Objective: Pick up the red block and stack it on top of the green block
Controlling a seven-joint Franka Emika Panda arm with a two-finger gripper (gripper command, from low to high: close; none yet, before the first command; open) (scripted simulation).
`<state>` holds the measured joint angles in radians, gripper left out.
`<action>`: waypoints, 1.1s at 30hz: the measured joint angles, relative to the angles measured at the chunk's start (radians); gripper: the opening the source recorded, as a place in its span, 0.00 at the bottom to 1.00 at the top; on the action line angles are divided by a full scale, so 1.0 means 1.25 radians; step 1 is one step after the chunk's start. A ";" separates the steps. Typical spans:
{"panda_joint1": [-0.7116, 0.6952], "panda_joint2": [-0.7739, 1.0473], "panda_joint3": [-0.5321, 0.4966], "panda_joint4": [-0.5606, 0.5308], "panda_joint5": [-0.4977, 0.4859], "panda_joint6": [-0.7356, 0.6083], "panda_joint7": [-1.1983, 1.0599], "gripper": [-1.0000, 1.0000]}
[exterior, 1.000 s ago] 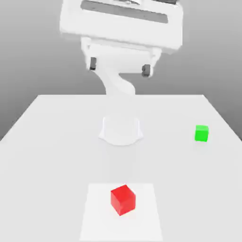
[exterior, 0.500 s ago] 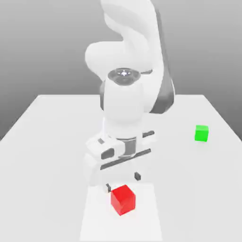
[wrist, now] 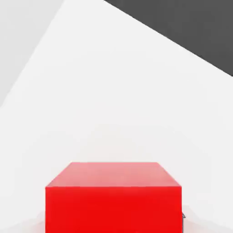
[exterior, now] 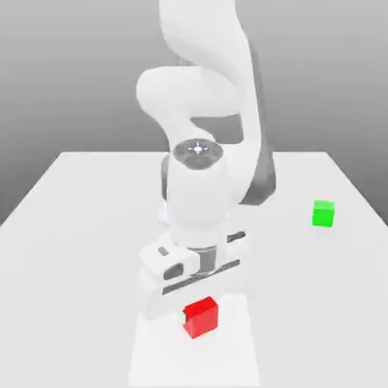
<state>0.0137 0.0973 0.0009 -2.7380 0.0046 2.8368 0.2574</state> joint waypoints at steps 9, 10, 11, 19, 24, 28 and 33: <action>0.187 -0.214 0.126 -0.026 0.059 -0.164 0.136 0.00; 0.211 -0.234 0.147 -0.030 0.073 -0.177 0.153 0.00; 0.236 -0.253 0.168 -0.033 0.086 -0.190 0.169 0.00; 0.450 -0.361 0.336 -0.069 0.206 -0.251 0.290 0.00; 0.582 -0.381 0.443 -0.096 0.279 -0.245 0.363 0.00; 0.674 -0.361 0.532 -0.119 0.327 -0.207 0.419 0.00; 0.685 -0.260 0.624 -0.134 0.305 -0.096 0.488 0.00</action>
<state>0.8695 -0.2271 0.7814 -2.9058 0.3859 2.7165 0.8672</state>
